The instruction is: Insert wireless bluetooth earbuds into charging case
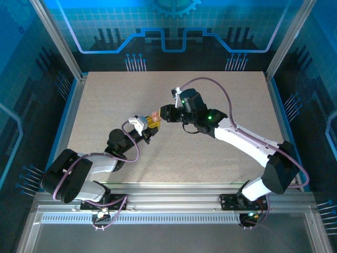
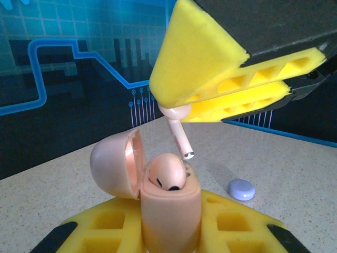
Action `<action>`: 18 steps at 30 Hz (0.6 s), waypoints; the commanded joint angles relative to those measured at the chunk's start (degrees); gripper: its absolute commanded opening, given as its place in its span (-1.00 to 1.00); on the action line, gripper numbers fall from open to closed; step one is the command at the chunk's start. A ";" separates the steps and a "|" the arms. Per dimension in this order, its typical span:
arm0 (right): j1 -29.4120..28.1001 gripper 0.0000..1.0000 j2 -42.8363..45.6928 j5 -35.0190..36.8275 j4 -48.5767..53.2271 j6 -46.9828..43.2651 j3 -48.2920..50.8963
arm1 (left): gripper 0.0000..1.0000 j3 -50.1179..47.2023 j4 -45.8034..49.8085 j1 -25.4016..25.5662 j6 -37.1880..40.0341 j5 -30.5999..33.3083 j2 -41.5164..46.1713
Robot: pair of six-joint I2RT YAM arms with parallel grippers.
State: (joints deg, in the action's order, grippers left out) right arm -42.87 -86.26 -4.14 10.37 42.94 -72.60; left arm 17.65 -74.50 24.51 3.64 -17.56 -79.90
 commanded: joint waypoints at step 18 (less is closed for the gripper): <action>-2.07 -0.57 -0.03 -0.86 -1.57 0.72 0.96 | -0.55 0.82 -5.21 0.21 -1.88 1.30 -0.06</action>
State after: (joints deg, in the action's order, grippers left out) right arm -43.90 -86.26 -4.99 8.49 43.53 -72.51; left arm 17.63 -76.16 24.51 2.85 -17.17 -79.90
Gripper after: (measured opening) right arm 0.214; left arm 0.228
